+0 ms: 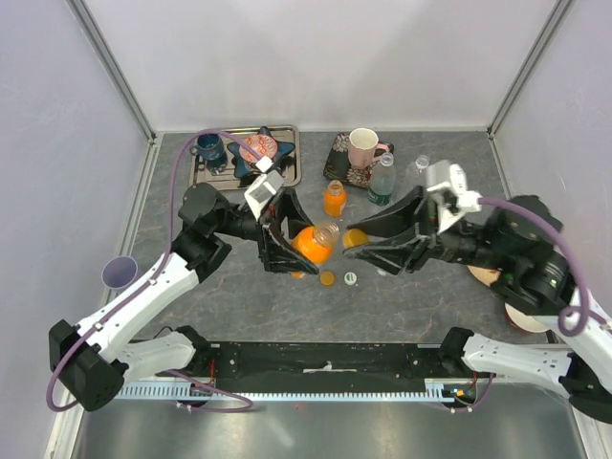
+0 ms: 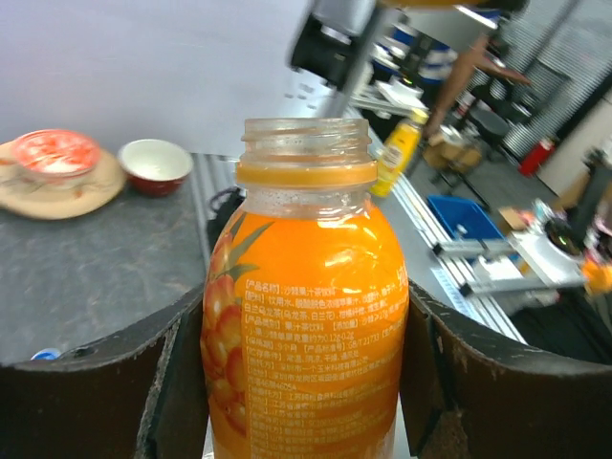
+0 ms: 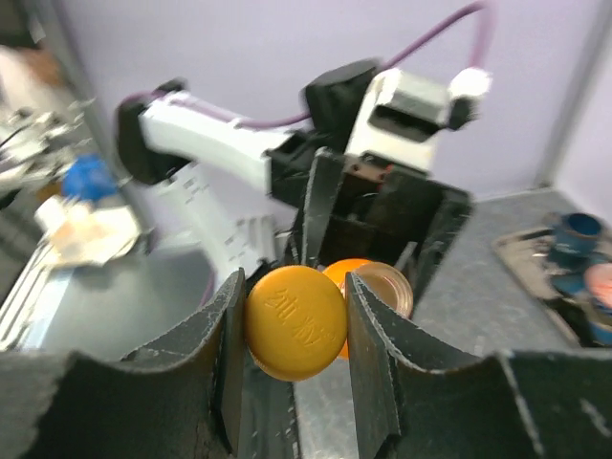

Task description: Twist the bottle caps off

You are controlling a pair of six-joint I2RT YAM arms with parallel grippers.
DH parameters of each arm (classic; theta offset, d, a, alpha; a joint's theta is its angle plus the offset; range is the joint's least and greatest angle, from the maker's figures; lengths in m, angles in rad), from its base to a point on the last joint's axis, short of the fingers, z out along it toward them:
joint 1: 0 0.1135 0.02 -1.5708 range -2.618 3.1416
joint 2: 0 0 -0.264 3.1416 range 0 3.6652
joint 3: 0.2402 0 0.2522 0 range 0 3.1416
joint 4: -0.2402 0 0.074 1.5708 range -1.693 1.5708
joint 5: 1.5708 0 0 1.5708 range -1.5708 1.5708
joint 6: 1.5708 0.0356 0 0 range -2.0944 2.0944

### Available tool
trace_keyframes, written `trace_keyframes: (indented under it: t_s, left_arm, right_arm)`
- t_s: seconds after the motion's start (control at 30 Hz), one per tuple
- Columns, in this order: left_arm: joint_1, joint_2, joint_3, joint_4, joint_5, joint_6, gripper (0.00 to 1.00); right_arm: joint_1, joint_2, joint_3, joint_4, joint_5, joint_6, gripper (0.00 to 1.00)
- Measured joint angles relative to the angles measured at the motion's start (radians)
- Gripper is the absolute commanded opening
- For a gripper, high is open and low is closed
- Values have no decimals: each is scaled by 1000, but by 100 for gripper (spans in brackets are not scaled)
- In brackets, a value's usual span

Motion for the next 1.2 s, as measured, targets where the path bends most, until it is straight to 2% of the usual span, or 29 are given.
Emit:
trace_keyframes:
  t_s: [0.1, 0.2, 0.33, 0.43, 0.6, 0.87, 1.13, 1.2]
  left_arm:
    - [34, -41, -25, -106, -104, 61, 37]
    - [37, -130, -46, -259, -266, 159, 37]
    - [35, -294, -71, -418, -599, 256, 39]
    - [36, -473, -137, -496, -855, 301, 39]
    - [36, -649, -177, -595, -1082, 351, 39]
    - [36, -743, -230, -710, -1213, 379, 39]
    - [36, -795, -245, -769, -1248, 380, 40]
    - [36, -798, -246, -773, -1251, 380, 40]
  right_arm:
    - [4, -64, -19, 5, 204, 0, 0]
    - [5, -105, -73, 18, 435, 17, 0]
    - [4, -53, -192, 28, 624, 63, 0]
    - [4, 87, -312, 40, 664, 119, 0]
    - [5, 385, -475, 82, 635, 211, 0]
    - [7, 685, -458, 201, 599, 280, 0]
    - [13, 893, -372, 283, 570, 316, 0]
    - [14, 920, -358, 302, 565, 325, 17]
